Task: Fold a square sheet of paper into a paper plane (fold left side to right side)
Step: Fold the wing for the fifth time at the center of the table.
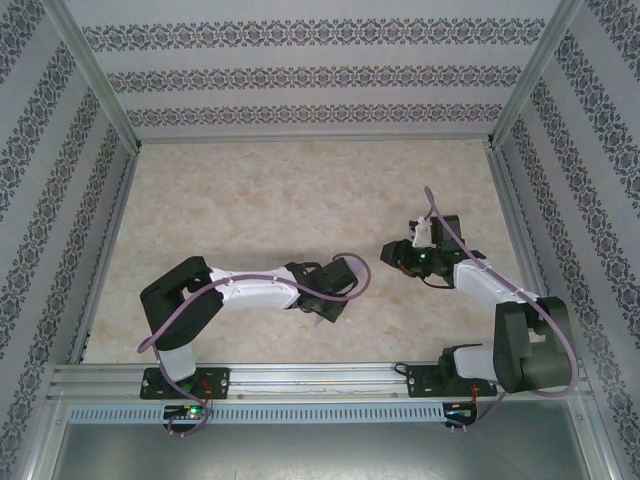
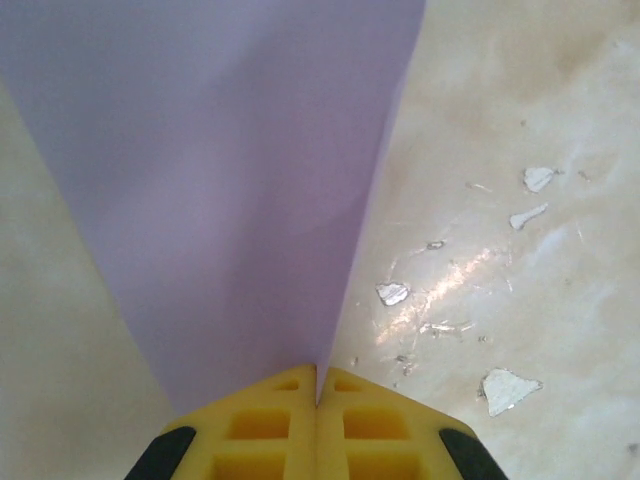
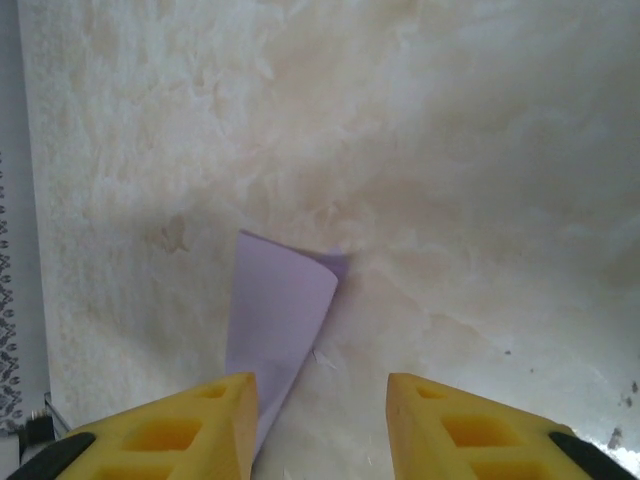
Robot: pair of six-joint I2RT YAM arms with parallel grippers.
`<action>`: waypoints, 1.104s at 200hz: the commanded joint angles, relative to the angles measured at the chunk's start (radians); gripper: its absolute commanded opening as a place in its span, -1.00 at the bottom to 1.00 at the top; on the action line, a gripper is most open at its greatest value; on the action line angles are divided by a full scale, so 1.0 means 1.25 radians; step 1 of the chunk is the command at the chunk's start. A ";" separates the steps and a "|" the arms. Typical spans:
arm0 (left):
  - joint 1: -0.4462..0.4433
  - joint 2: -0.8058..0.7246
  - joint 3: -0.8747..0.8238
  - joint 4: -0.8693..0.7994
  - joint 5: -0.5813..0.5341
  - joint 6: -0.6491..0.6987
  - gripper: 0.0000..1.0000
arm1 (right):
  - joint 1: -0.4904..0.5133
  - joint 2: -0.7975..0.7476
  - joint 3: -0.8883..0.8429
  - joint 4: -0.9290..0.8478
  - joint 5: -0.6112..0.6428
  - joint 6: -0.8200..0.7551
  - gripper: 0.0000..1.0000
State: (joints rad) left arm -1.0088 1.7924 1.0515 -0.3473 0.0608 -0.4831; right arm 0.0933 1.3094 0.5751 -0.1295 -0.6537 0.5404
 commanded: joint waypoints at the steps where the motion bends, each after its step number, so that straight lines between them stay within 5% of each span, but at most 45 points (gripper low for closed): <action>1: 0.040 -0.040 -0.049 0.116 0.126 -0.063 -1.00 | -0.004 -0.015 -0.018 0.012 -0.037 -0.028 -0.22; 77: 0.113 -0.072 -0.158 0.326 0.285 -0.168 -1.00 | 0.049 0.009 -0.076 0.148 -0.104 0.025 -0.21; 221: 0.187 -0.063 -0.319 0.687 0.389 -0.367 -1.00 | 0.212 0.095 -0.121 0.392 0.004 0.170 -0.16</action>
State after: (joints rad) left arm -0.7979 1.7248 0.6769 0.3885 0.5140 -0.8848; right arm 0.3359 1.3972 0.4332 0.2821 -0.6731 0.7284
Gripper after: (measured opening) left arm 0.044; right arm 0.422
